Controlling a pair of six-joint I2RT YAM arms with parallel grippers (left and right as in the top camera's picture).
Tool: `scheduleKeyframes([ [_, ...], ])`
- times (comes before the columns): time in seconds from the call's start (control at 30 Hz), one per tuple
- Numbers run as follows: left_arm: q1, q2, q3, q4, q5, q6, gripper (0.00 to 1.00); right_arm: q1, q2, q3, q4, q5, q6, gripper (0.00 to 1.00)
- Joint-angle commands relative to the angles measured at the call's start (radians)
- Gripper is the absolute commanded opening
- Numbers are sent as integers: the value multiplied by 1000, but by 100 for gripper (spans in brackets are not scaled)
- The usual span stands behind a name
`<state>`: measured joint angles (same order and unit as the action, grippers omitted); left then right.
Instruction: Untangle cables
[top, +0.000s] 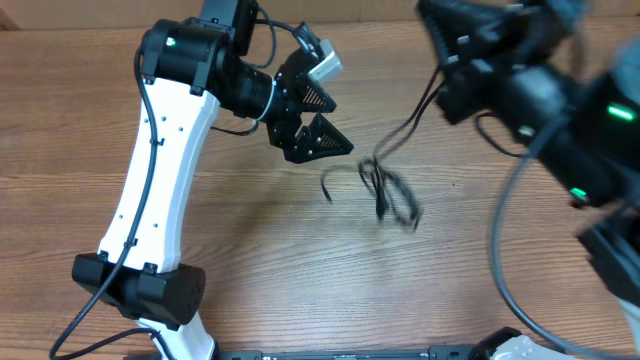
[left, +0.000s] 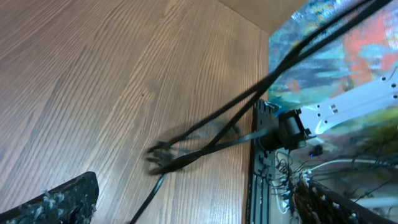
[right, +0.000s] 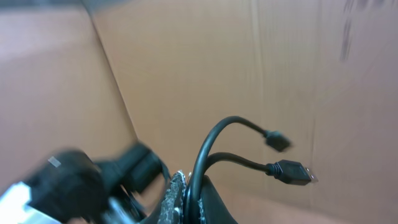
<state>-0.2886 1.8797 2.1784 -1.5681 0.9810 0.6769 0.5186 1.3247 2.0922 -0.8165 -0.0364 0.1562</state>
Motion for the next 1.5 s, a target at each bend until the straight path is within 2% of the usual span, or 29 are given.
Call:
scheduleKeyframes([
  [0.0, -27, 11, 1, 11, 29, 79, 100, 2, -16, 58, 11, 34, -9, 4],
  [0.07, -34, 11, 1, 20, 29, 79, 100, 1, -16, 64, 42, 45, -11, 4],
  [0.3, -38, 11, 1, 3, -40, 74, 100, -68, -14, 71, 344, 45, -20, 4],
  [0.43, -39, 11, 1, -13, -56, 75, 100, -82, -9, 71, 294, 14, 3, 4],
  [0.57, -40, 11, 1, 47, -26, 57, 100, -82, 16, 71, 196, 15, -1, 4],
  [0.63, -46, 11, 1, 113, -10, -31, 100, -82, 24, 71, 175, 15, -2, 4],
  [0.8, -107, 11, 1, 326, -110, -518, 100, -82, 25, 71, 167, 17, -9, 4],
  [0.83, -132, 11, 1, 347, -126, -523, 100, -82, 24, 71, 167, 17, -9, 4],
  [1.03, -289, 11, 1, 381, -157, -199, 100, -82, 23, 71, 146, 16, -18, 4],
  [1.17, -337, 11, 1, 420, -182, -153, 99, -82, 22, 71, 122, 28, -36, 4],
  [1.2, -342, 11, 1, 435, -207, -158, 46, -82, 21, 71, 112, 36, -42, 4],
  [1.23, -342, 11, 1, 442, -231, -179, 4, -82, 21, 71, 105, 35, -55, 4],
  [1.37, -312, 2, 2, 422, -395, -290, 4, -82, 21, 71, 58, 101, -61, 4],
  [1.47, -260, -29, 7, 384, -442, -348, 4, -83, 24, 69, 0, 171, -61, 4],
])
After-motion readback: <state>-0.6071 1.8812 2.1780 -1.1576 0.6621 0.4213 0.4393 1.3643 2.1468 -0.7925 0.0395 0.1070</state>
